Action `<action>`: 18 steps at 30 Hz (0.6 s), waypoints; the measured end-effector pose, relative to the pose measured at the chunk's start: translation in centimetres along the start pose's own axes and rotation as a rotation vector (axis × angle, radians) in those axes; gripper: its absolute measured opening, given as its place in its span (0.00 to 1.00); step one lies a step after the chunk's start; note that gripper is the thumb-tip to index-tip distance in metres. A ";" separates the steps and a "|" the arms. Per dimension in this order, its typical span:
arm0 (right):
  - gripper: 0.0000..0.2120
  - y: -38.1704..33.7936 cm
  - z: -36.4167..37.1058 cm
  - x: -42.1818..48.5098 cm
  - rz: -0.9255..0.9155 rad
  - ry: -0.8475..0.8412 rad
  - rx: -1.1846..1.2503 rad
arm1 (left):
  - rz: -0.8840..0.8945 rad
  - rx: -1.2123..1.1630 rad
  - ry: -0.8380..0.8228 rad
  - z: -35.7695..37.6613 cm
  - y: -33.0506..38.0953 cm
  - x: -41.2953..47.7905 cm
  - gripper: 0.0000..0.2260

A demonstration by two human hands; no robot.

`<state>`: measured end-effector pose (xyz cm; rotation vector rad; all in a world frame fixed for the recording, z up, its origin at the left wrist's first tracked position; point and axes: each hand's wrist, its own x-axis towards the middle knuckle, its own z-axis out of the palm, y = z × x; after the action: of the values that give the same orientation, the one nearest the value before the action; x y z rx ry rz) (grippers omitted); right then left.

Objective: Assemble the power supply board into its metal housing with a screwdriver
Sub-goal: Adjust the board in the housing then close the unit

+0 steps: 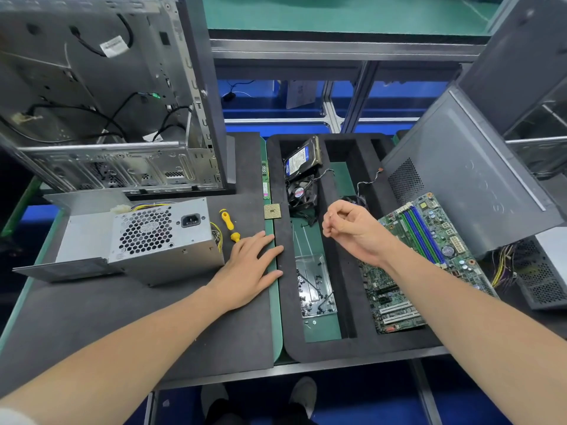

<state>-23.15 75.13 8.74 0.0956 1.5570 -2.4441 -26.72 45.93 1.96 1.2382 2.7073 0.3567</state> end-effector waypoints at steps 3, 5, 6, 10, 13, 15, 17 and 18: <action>0.04 0.2 -0.5 0.6 -0.046 0.112 -0.126 | -0.006 0.002 -0.005 0.0 0.0 0.0 0.28; 0.05 0.3 -0.5 0.9 -0.062 0.159 -0.254 | -0.007 0.006 -0.009 0.0 0.0 0.0 0.28; 0.06 0.4 -0.5 1.0 -0.070 0.192 -0.333 | -0.009 0.007 -0.012 0.0 0.0 0.0 0.28; 0.03 0.7 -0.1 1.4 -0.050 0.347 -0.641 | -0.019 0.001 -0.022 0.0 0.0 0.0 0.29; 0.04 1.2 -0.4 1.4 0.020 0.392 -0.958 | -0.021 0.003 -0.024 0.0 0.0 0.0 0.29; 0.02 1.7 -0.4 1.4 0.034 0.401 -1.103 | -0.019 0.007 -0.021 0.0 0.0 0.0 0.28; 0.02 2.2 -0.2 1.4 0.057 0.353 -1.224 | -0.010 0.007 -0.009 0.0 0.0 0.0 0.27; 0.03 2.4 0.0 1.4 0.079 0.318 -1.291 | -0.008 0.006 -0.004 0.0 0.0 0.0 0.27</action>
<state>-23.96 73.94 6.37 0.2912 2.8247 -0.9936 -26.70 45.93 1.94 1.2287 2.7113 0.3446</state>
